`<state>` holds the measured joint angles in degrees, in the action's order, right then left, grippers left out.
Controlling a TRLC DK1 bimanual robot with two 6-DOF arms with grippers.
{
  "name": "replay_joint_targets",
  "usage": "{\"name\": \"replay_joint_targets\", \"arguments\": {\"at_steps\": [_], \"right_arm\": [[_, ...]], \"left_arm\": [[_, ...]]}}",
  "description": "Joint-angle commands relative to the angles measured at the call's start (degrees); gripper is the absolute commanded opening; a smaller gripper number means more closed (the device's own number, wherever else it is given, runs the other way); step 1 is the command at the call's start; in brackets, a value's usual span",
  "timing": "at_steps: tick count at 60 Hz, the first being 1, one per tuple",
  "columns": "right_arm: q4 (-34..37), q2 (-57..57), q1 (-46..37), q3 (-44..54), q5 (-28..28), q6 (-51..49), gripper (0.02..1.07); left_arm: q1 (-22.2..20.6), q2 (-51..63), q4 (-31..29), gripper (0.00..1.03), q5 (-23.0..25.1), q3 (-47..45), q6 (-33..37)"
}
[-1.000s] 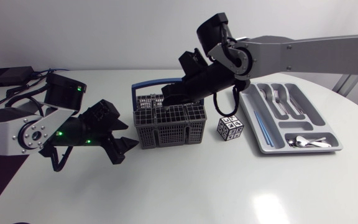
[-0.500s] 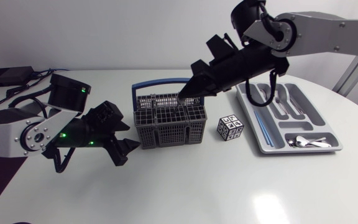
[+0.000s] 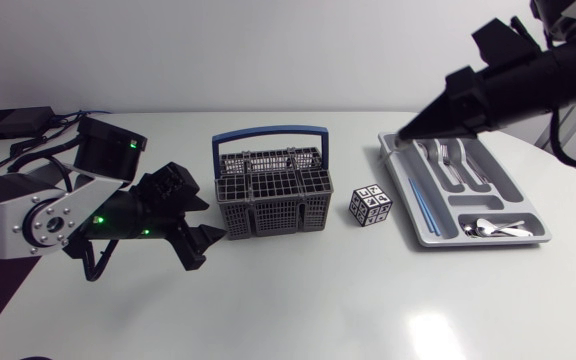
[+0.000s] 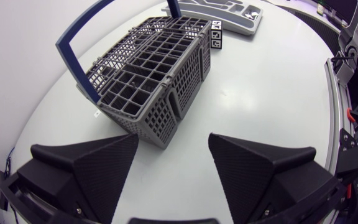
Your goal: Transfer all utensils from the basket to the drawer tray.
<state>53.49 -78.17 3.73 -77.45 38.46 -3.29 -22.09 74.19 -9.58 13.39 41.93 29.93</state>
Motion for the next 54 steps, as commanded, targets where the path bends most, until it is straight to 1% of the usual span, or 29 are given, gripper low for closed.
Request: {"name": "replay_joint_targets", "arguments": {"at_steps": [1, 4, 6, 10, 12, 16, 18, 21, 23, 27, 29, 33, 44, 46, 48, 49, 54], "right_arm": [[2.23, 1.09, -3.29, 4.94, -4.18, -4.97, 0.08], [2.14, 1.71, -6.01, 7.4, -7.43, -6.64, 0.08], [1.7, 1.79, -8.12, 8.98, -10.6, -7.7, 0.08], [-0.85, 1.09, -12.78, 11.97, -14.64, -9.81, 0.08], [-3.4, 0.39, -14.98, 13.47, -17.72, -10.51, 0.08], [-6.74, -0.67, -17.79, 15.05, -20.44, -11.3, 0.08], [-9.11, -1.63, -19.9, 16.01, -23.25, -12.0, 0.08], [-15.0, -2.69, -22.18, 17.86, -26.94, -12.0, 0.08], [-16.41, -3.65, -23.41, 18.21, -28.44, -12.0, 0.08], [-22.73, -4.62, -24.03, 21.2, -32.92, -12.09, 0.08], [-23.52, -5.32, -23.94, 21.9, -34.5, -12.09, 0.08], [-26.69, -7.08, -24.03, 22.69, -36.0, -12.09, 0.08], [-30.82, -13.5, -23.85, 22.69, -37.67, -11.56, 0.08], [-31.08, -14.03, -23.59, 22.87, -37.67, -11.39, 0.1], [-31.7, -14.11, -23.06, 23.31, -37.75, -11.21, 0.17], [-32.05, -14.11, -22.8, 23.49, -37.75, -11.04, 0.22], [-32.49, -13.94, -21.39, 24.19, -37.93, -10.77, 0.38]], "left_arm": [[-0.77, -0.8, -0.61, 0.79, -0.29, 0.34, -0.84], [-1.03, -0.8, -0.61, 0.79, -0.38, 0.34, -1.02], [-1.12, -0.8, -0.61, 0.79, -0.47, 0.34, -1.19], [-1.47, -1.07, -0.61, 0.79, -0.47, 0.34, -1.46], [-1.56, -1.16, -0.61, 0.79, -0.47, 0.26, -1.54], [-1.73, -1.24, -0.61, 0.79, -0.56, 0.26, -1.63], [-1.73, -1.33, -0.61, 0.79, -0.56, 0.17, -1.72], [-1.73, -1.6, -0.61, 0.79, -0.56, -0.01, -1.72], [-1.73, -1.86, -0.61, 0.79, -0.73, -0.18, -1.72], [-1.73, -2.56, -0.87, 0.79, -0.73, -0.36, -1.72], [-1.73, -2.83, -0.96, 0.79, -0.73, -0.45, -1.63], [-1.73, -3.18, -1.23, 0.79, -0.82, -0.54, -1.63], [-1.64, -3.35, -1.14, 0.79, -0.82, -0.89, -1.54], [-1.56, -3.44, -1.05, 0.79, -0.82, -1.06, -1.54], [-1.47, -3.44, -1.05, 0.79, -0.82, -1.06, -1.46], [-1.38, -3.44, -1.05, 0.79, -0.82, -1.06, -1.46], [-1.03, -3.44, -0.96, 0.79, -0.82, -1.15, -1.46]]}}
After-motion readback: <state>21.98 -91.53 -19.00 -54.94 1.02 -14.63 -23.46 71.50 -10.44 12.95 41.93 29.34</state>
